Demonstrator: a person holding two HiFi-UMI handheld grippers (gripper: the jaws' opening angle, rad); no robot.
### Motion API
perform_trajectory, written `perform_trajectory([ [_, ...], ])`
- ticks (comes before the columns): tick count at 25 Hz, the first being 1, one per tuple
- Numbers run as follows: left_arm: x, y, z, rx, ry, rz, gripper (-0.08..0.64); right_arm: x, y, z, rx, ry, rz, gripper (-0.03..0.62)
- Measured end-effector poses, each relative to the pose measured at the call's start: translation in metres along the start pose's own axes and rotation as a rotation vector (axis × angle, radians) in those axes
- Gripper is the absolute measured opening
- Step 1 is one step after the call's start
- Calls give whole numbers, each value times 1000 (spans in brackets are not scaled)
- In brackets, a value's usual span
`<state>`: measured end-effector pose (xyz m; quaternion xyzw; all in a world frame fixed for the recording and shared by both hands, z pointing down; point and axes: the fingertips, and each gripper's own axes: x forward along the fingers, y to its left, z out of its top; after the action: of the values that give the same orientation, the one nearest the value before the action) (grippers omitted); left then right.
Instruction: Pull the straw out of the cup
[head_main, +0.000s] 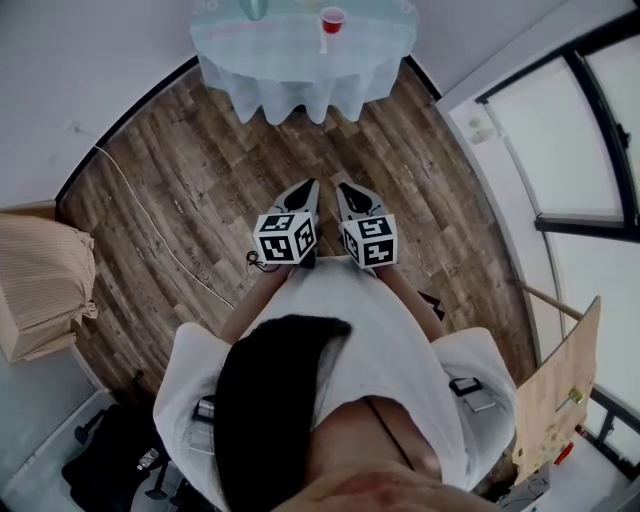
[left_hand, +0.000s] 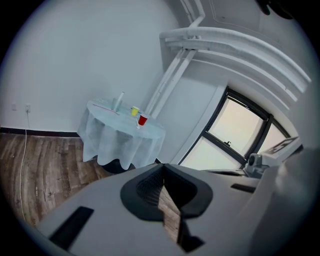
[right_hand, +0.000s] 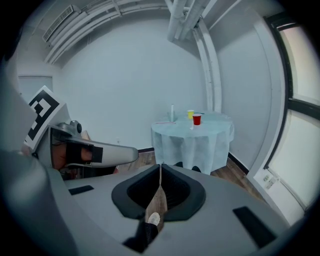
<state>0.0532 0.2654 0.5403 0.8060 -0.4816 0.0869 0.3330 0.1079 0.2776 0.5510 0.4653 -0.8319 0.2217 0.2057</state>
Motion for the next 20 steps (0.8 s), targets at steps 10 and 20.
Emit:
perform_trajectory([
  [10,15,32,33,15,19,-23,9,39,-6,20,96,10,-27,35],
  [20,18,84,79,11,-16,-29,9,87,18,49,114,11,-21,35],
])
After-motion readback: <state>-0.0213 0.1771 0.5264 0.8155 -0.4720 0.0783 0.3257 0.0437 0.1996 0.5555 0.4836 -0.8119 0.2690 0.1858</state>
